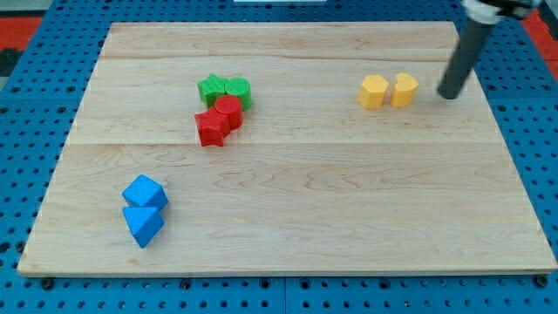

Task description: Place the hexagon above the green star

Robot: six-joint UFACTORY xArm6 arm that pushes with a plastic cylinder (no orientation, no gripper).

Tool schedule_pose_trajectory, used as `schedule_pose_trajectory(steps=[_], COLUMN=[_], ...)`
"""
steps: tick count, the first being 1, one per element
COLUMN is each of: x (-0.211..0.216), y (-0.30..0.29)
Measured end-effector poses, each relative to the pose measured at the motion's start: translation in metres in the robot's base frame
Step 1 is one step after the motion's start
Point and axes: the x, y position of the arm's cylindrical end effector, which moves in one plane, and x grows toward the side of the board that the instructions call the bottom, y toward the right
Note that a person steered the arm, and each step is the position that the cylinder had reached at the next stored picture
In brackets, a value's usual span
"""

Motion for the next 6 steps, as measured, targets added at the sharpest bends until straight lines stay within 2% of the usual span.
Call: schedule_pose_trajectory(steps=[1,2,3,4,5,6], x=[-0.001,0.010,-0.010,-0.021,-0.046,-0.052], y=[-0.135,-0.170,-0.179,-0.134,-0.194,-0.259])
